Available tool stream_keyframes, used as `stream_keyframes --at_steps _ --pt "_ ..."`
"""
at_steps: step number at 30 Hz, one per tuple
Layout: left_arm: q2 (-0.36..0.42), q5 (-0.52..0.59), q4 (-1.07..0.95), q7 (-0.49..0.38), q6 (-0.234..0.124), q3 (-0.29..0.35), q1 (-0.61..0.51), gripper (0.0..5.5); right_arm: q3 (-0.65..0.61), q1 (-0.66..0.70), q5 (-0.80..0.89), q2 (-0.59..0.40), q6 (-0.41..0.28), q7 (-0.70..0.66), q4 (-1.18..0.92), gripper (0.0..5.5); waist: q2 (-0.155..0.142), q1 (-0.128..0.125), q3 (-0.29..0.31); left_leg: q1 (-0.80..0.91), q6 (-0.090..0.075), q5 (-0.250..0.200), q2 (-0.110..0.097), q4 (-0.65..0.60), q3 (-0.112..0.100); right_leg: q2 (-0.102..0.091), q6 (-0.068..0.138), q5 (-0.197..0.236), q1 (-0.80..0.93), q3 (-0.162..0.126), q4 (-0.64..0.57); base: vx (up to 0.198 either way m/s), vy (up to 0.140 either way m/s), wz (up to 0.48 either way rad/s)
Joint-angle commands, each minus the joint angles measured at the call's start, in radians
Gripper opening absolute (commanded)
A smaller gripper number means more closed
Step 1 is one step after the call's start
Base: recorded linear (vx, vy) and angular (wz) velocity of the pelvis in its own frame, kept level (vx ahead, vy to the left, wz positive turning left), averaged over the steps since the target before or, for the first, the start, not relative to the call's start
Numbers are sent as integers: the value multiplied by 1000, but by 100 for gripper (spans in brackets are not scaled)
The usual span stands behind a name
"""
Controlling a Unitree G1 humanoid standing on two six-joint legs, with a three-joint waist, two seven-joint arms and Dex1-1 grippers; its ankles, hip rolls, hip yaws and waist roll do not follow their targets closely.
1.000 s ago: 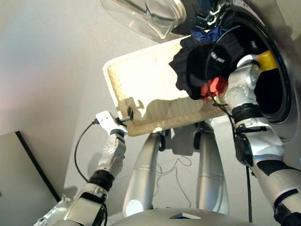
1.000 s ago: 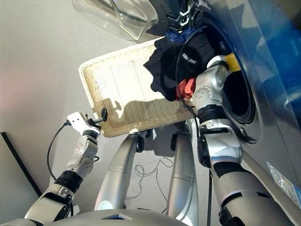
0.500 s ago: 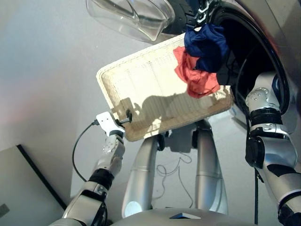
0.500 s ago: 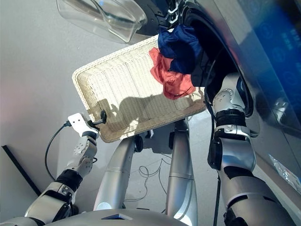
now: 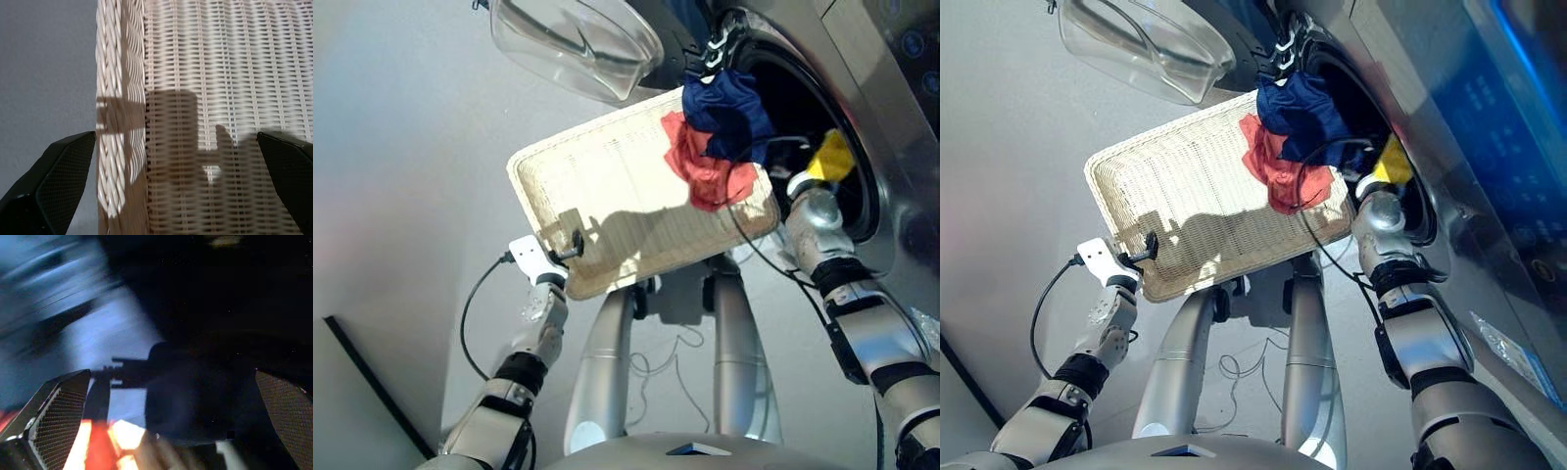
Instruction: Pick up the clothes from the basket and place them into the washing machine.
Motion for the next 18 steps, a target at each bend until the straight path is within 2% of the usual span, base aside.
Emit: stream_keyframes --at_steps 1,6,9,18 --pt "52 44 21 -14 -28 53 29 550 44 2 -94 5 -8 58 -51 550 -11 15 -43 -8 13 55 -11 -92 -12 20 4 -23 68 -60 -76 0 0 0" --pt "49 52 39 -15 -27 59 9 550 122 -29 -207 51 28 91 2 550 -23 31 -41 3 10 73 -19 -123 -25 13 7 -19 87 -71 -102 11 -10 121" --pt "48 53 41 -8 -27 65 -4 550 120 -47 -256 79 45 71 68 550 -23 41 -34 -1 10 79 -22 -126 -29 12 6 -23 86 -75 -99 0 0 0" --pt "45 40 12 26 -28 59 -44 550 95 -143 -357 132 91 -6 272 550 5 78 4 -59 17 79 -35 -104 -43 1 3 -44 25 -80 -45 0 0 0"
